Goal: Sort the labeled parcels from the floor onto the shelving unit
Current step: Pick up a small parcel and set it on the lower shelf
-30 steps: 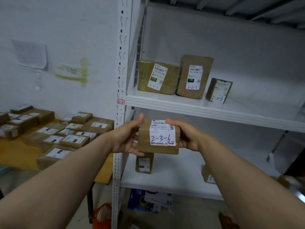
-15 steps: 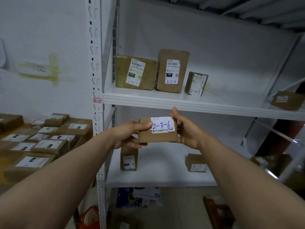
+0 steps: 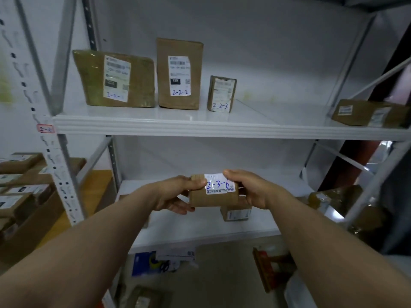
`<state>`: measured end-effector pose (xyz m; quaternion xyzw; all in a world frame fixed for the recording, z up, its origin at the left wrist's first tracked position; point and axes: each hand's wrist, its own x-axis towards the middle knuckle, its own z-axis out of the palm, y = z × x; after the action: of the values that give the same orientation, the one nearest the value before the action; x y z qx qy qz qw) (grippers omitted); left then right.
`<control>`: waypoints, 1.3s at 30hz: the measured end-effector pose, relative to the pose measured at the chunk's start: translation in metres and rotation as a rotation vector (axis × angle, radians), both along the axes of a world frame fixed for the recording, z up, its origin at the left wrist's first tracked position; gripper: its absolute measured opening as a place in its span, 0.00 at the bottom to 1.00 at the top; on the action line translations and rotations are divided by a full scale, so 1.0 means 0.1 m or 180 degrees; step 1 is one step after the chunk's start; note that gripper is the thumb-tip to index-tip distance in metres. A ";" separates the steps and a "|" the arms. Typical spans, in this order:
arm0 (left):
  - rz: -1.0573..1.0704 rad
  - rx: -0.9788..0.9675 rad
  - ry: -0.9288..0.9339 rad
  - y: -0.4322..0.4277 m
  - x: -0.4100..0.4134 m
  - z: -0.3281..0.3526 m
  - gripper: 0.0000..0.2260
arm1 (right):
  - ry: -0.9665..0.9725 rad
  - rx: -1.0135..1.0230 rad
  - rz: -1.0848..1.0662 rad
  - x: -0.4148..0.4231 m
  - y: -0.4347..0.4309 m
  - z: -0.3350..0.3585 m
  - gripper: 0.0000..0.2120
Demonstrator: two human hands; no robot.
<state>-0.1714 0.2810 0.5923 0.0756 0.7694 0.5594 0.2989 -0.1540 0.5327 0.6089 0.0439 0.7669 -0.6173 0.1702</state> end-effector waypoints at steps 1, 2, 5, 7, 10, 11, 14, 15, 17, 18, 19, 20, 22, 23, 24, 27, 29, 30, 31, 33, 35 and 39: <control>-0.0001 -0.0051 -0.0001 0.16 -0.07 -0.05 0.29 | -0.0030 0.0013 0.0007 -0.06 0.16 -0.05 0.12; -0.0009 -0.0099 0.0004 0.33 -0.14 -0.11 0.28 | -0.0067 -0.0003 -0.0005 -0.10 0.32 -0.09 0.12; -0.0024 -0.0271 0.0047 0.86 -0.33 -0.27 0.27 | -0.0159 -0.0068 0.0013 -0.23 0.81 -0.24 0.12; -0.0033 -0.0264 0.0050 1.20 -0.44 -0.39 0.25 | -0.0242 0.0085 0.0119 -0.31 1.15 -0.35 0.08; -0.0223 -0.0084 0.0048 1.68 -0.56 -0.55 0.17 | -0.0388 0.0443 0.0165 -0.43 1.62 -0.53 0.22; -0.0240 -0.0062 0.0032 1.83 -0.58 -0.60 0.16 | -0.0406 0.0567 0.0166 -0.45 1.75 -0.59 0.24; -0.0147 -0.0161 0.0021 2.24 -0.65 -0.75 0.22 | -0.0367 0.1171 0.0292 -0.48 2.09 -0.71 0.30; -0.0130 -0.0258 0.0058 2.38 -0.68 -0.80 0.26 | -0.0315 0.1491 0.0412 -0.50 2.18 -0.72 0.32; -0.0132 -0.0397 0.0151 2.64 -0.76 -0.89 0.32 | -0.0167 0.2067 0.0605 -0.58 2.34 -0.73 0.34; -0.0157 -0.0431 0.0214 2.77 -0.81 -0.93 0.35 | -0.0126 0.2181 0.0664 -0.63 2.41 -0.73 0.34; -0.0190 -0.0494 0.0282 2.89 -0.88 -0.95 0.38 | -0.0116 0.2221 0.0726 -0.70 2.48 -0.73 0.33; -0.0238 -0.0564 0.0341 3.00 -0.94 -0.98 0.37 | -0.0120 0.2261 0.0794 -0.78 2.55 -0.74 0.34; -0.0389 -0.0637 0.0397 3.21 -1.11 -1.04 0.31 | -0.0205 0.2222 0.0889 -0.94 2.70 -0.78 0.34; -0.0492 -0.0612 0.0374 3.31 -1.21 -1.07 0.26 | -0.0305 0.2043 0.0874 -1.02 2.80 -0.81 0.35; -0.0580 -0.0563 0.0332 3.40 -1.31 -1.09 0.24 | -0.0420 0.1825 0.0816 -1.11 2.91 -0.85 0.36; -0.0696 -0.0366 0.0130 3.65 -1.61 -1.15 0.21 | -0.0631 0.1479 0.0644 -1.37 3.28 -0.97 0.42; -0.0796 -0.0177 -0.0076 3.86 -1.82 -1.25 0.24 | -0.0662 0.1594 0.0706 -1.54 3.50 -1.04 0.46; -0.0846 -0.0155 -0.0126 3.99 -1.94 -1.30 0.24 | -0.0694 0.1682 0.0754 -1.63 3.61 -1.07 0.47; -0.0868 -0.0179 -0.0139 4.12 -2.06 -1.34 0.21 | -0.0729 0.1815 0.0810 -1.72 3.72 -1.11 0.48; -0.1092 -0.0269 -0.0071 4.39 -2.30 -1.43 0.14 | -0.0761 0.2142 0.0930 -1.90 3.93 -1.20 0.49; -0.1373 -0.0270 -0.0031 4.64 -2.51 -1.54 0.18 | -0.0835 0.2253 0.0899 -2.09 4.16 -1.31 0.51; -0.0906 -0.0295 -0.0236 5.05 -2.84 -1.89 0.51 | -0.0626 0.2867 0.0666 -2.39 4.57 -1.52 0.52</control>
<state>-0.4556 0.7859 0.4032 0.1493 0.7643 0.4777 0.4065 -0.3931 0.9897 0.4572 0.0942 0.9388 -0.1956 0.2673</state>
